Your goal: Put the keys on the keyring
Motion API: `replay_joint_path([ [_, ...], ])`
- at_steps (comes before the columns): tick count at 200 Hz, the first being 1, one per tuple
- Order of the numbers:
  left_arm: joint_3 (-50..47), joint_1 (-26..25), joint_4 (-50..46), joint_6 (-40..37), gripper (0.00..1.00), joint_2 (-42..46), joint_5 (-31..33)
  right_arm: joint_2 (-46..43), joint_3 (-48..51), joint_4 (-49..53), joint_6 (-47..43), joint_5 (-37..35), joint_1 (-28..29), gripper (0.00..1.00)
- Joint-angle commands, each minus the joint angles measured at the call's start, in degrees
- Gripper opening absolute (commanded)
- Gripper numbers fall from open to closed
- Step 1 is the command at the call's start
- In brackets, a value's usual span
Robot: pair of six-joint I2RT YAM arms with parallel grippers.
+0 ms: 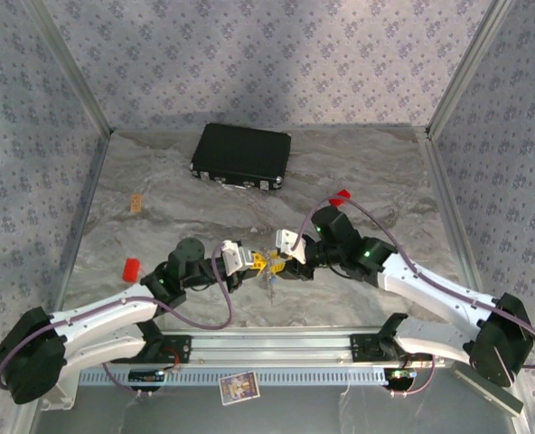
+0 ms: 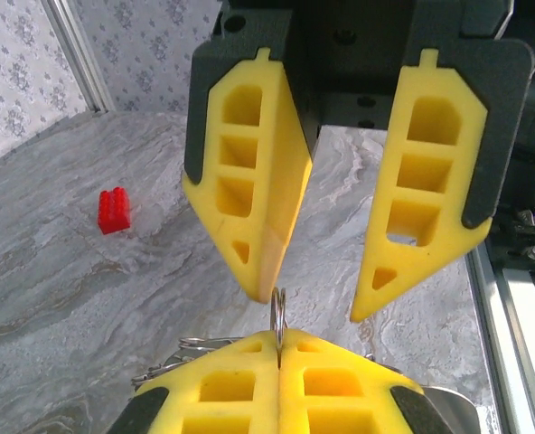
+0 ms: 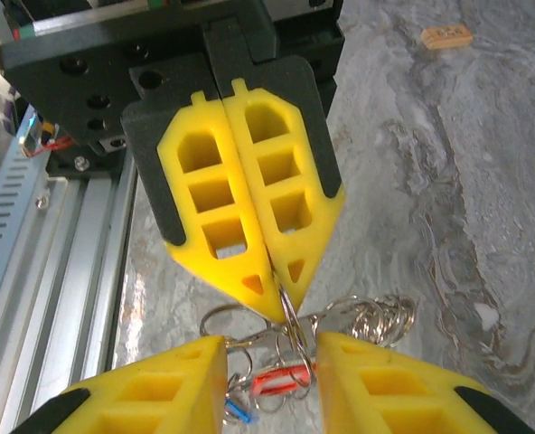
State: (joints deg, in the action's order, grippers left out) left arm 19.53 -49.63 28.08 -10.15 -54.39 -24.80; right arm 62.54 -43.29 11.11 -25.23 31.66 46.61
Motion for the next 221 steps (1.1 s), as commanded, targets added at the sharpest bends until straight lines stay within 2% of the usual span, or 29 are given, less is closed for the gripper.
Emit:
replay_joint_path([
  [1,0.11,0.11,6.97,1.54,0.0,0.59,-1.86,-0.28,1.51,-6.54,3.41,3.01,-0.33,0.31],
  [70,-0.19,0.1,7.36,1.79,0.0,0.56,-1.92,-0.14,1.7,-6.05,2.61,3.39,-1.07,0.16],
  [140,-0.11,0.09,7.74,1.62,0.0,0.5,-1.92,-0.4,1.78,-4.96,1.99,5.37,-2.74,0.23],
  [161,-0.01,0.13,7.79,1.6,0.0,0.22,-2.05,-0.23,1.89,-5.29,1.95,5.83,-3.1,0.17],
  [181,0.07,0.1,7.73,1.7,0.0,0.0,-1.92,-0.23,1.55,-5.16,1.92,6.15,-3.19,0.07],
  [194,0.22,0.11,7.65,1.75,0.04,-0.34,-1.71,-0.15,1.1,-4.94,1.69,6.52,-3.17,0.0],
  [204,0.45,0.07,7.08,1.72,0.08,-0.44,-1.67,0.06,0.42,-4.18,1.29,6.74,-3.11,0.0],
  [221,1.53,0.06,3.85,1.32,0.2,-0.62,-0.3,0.21,-0.86,-2.1,0.18,6.21,-2.84,0.0],
])
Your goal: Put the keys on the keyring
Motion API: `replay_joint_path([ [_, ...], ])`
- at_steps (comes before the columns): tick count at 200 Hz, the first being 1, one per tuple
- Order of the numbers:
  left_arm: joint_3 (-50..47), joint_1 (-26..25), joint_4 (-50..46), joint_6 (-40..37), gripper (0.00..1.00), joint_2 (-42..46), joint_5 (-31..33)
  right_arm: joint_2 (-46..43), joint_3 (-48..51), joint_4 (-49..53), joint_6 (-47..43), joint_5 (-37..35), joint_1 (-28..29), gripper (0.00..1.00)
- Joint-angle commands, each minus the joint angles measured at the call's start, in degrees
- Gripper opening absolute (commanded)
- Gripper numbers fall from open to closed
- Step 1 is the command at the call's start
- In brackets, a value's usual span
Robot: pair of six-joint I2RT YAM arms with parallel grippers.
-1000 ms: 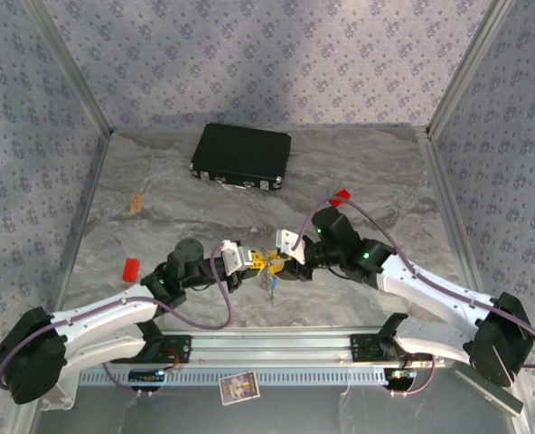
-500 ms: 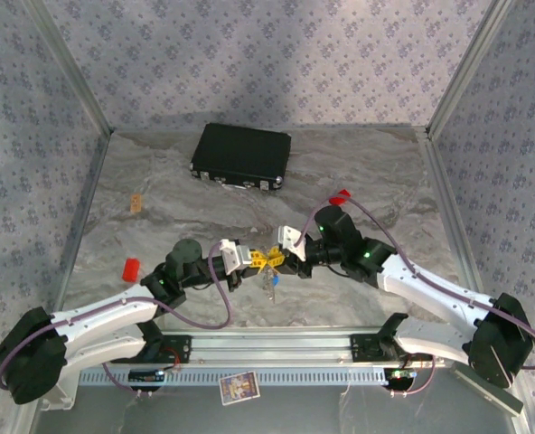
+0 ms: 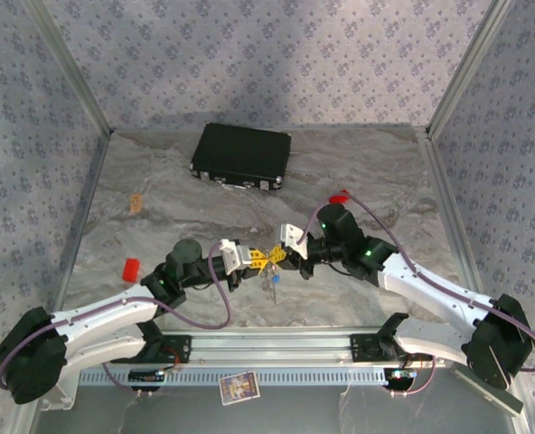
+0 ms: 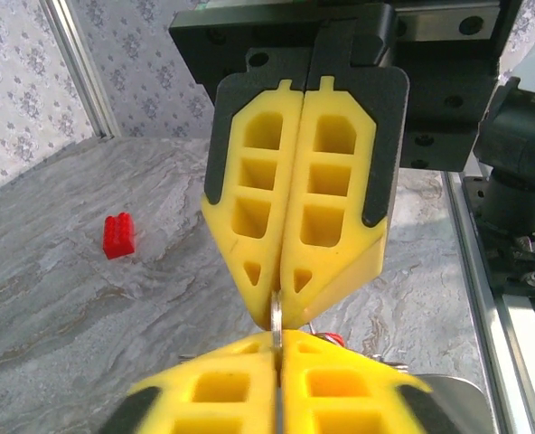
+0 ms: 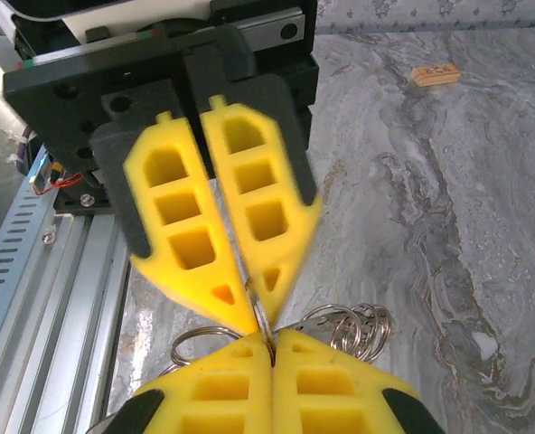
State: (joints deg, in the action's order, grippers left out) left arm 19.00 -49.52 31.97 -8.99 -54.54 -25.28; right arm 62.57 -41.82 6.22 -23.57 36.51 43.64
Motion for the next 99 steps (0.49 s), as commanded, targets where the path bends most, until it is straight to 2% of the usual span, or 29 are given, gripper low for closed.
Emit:
replay_joint_path([
  [1,2.2,-0.05,-0.27,0.14,0.2,-0.47,0.38,0.19,-2.4,2.99,-1.56,1.32,0.13,0.0],
  [38,6.13,-0.09,-12.67,-3.0,0.21,0.12,5.04,1.81,-6.82,11.85,-6.6,-3.83,2.17,0.0],
  [86,8.39,-0.08,-17.59,-5.58,0.14,0.62,3.89,4.46,-12.49,19.23,-10.94,-7.68,4.72,0.0],
  [99,8.77,-0.03,-18.15,-5.97,0.08,0.49,3.08,4.91,-13.65,20.0,-11.44,-8.0,5.26,0.0],
])
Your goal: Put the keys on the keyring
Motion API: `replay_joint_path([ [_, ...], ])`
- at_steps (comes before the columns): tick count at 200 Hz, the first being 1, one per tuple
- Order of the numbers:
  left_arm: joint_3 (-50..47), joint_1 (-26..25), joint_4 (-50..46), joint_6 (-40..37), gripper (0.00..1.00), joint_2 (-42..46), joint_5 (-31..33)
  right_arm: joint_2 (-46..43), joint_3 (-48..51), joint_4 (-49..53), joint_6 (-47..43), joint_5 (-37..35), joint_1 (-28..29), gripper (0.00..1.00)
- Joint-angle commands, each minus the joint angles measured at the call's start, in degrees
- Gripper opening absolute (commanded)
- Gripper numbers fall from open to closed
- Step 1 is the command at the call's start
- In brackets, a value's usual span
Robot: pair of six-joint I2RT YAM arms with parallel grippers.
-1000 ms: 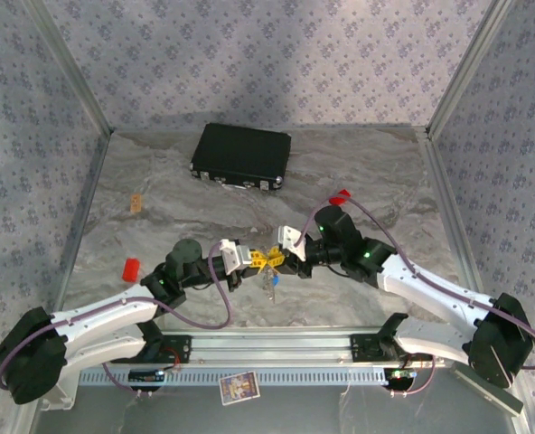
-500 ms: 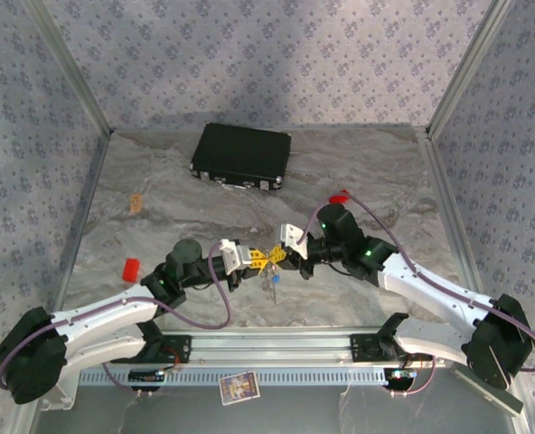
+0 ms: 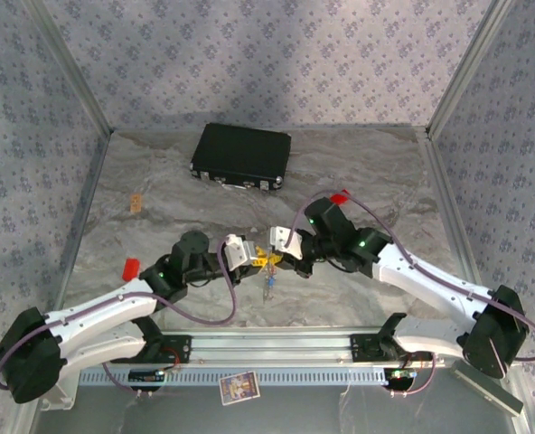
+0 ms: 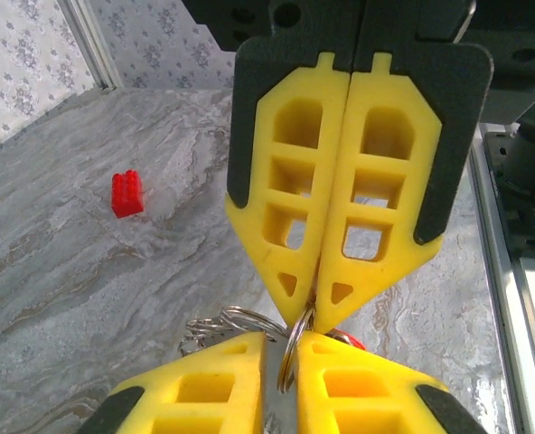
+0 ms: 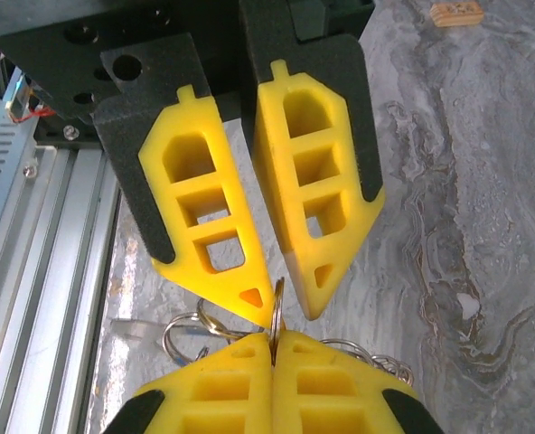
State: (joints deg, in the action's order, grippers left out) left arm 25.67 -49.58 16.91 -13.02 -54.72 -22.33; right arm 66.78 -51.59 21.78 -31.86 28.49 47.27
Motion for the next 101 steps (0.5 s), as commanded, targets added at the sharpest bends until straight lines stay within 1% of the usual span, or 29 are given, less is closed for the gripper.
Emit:
replay_joint_path([
  [1,2.14,0.07,-3.15,-1.98,0.08,0.67,0.11,0.7,-3.92,4.47,-3.18,0.0,1.66,0.0],
  [13,2.3,0.0,-3.29,-2.1,0.01,0.97,-0.41,0.65,-4.36,4.69,-3.01,0.43,1.76,0.0],
  [20,2.21,0.0,-3.2,-2.1,0.0,1.09,-0.56,0.14,-3.93,3.86,-2.33,0.5,1.51,0.0],
  [32,1.59,0.07,-2.22,-1.81,0.0,1.77,-0.79,-1.57,-1.74,0.8,-0.52,0.69,0.64,0.17],
  [49,-0.23,0.08,1.42,-0.58,0.0,2.7,-1.15,-4.22,2.15,-3.72,2.46,2.07,-0.98,0.32],
  [55,-1.01,0.07,2.96,-0.02,0.0,2.85,-1.31,-4.98,3.36,-5.15,3.46,2.55,-1.52,0.36],
  [68,-2.2,0.09,6.21,1.31,0.0,2.93,-1.88,-5.99,5.79,-7.92,5.52,3.44,-2.38,0.38],
  [101,-4.24,0.09,11.6,2.89,0.0,2.27,-2.95,-6.1,9.06,-12.69,8.58,4.4,-2.79,0.38],
])
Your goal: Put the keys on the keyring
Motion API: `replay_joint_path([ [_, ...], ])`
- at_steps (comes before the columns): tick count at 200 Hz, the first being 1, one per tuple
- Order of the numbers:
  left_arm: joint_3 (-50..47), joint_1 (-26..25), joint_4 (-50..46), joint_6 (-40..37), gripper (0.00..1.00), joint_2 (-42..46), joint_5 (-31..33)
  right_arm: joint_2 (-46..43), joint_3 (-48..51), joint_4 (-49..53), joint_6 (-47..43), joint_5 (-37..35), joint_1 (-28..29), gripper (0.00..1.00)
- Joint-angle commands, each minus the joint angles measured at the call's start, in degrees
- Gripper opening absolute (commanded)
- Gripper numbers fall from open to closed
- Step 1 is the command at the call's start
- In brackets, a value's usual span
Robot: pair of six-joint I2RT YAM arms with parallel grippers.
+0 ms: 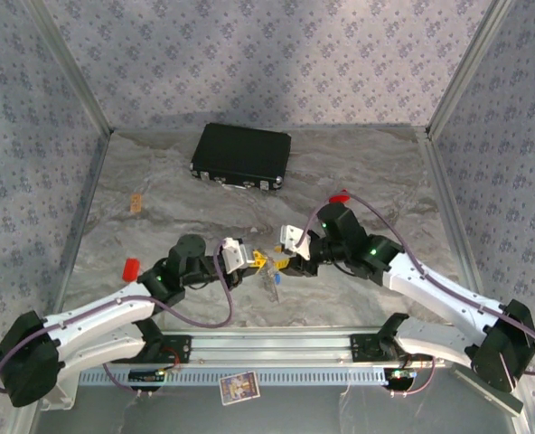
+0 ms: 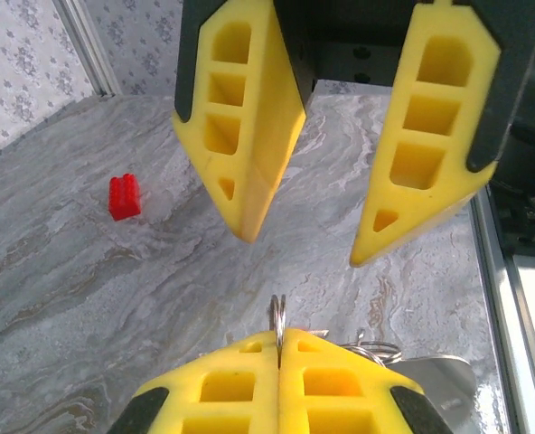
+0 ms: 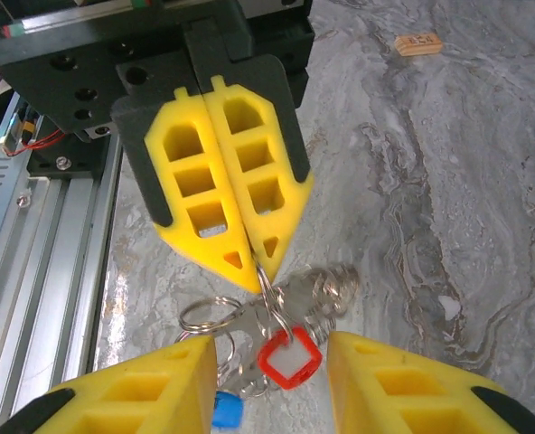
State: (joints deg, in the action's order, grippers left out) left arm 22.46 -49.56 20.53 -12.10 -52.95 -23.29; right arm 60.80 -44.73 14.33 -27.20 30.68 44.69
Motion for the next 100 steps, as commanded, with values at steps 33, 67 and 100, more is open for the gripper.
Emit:
replay_joint_path([
  [33,-2.13,0.06,11.27,2.67,0.0,0.21,-3.41,0.77,3.34,-7.73,4.52,2.24,-0.54,0.37],
  [67,-2.86,0.0,13.04,2.87,0.0,0.04,-4.31,1.34,3.33,-8.52,4.99,3.35,-0.72,0.32],
  [100,-3.12,0.08,14.07,2.96,0.0,-0.04,-4.69,1.95,2.95,-8.62,5.26,5.03,-0.82,0.24],
])
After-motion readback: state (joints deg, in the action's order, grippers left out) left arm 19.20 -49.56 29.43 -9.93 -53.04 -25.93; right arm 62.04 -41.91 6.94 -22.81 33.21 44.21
